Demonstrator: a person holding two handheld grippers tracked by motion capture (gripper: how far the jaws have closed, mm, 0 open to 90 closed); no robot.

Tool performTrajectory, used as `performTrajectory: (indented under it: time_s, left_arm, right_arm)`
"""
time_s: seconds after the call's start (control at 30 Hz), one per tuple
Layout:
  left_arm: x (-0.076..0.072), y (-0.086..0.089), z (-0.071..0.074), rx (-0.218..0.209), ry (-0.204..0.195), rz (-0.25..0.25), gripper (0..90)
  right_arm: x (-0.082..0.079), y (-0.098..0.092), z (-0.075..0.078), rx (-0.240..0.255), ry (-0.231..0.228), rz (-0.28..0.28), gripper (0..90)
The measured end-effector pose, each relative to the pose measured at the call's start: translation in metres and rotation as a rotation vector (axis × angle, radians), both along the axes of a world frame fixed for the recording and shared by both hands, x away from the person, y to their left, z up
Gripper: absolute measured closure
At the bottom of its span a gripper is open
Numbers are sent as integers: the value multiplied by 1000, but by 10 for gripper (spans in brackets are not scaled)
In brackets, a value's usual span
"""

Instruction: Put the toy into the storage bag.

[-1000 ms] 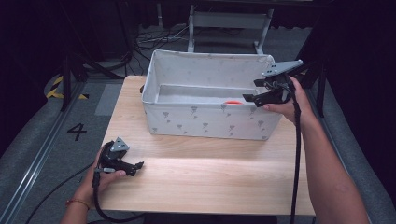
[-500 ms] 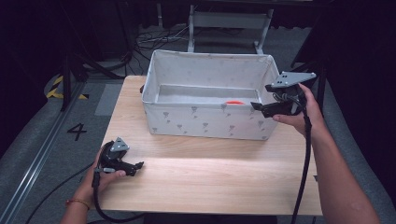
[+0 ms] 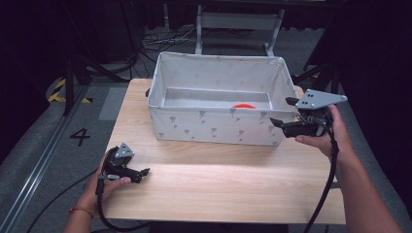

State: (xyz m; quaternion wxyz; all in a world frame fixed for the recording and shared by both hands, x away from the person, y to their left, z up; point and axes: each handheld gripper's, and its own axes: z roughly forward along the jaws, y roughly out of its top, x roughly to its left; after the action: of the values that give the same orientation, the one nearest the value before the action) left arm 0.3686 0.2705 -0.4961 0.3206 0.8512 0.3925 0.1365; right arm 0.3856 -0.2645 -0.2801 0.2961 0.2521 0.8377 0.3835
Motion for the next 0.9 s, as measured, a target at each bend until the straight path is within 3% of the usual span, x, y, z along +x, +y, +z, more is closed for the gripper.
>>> performTrajectory:
  time_s: [0.37, 0.63, 0.9]
  left_arm:
    - [0, 0, 0, -3, 1, 4, 4]
    - [-1, 0, 0, -2, 2, 7, 4]
    - [-1, 0, 0, -2, 2, 8, 4]
  right_arm:
    - [-20, -13, -14, -16, -28, -25, 201]
    - [-31, -20, -34, -33, -21, -20, 180]
    - [-43, -28, -65, -44, -8, -41, 167]
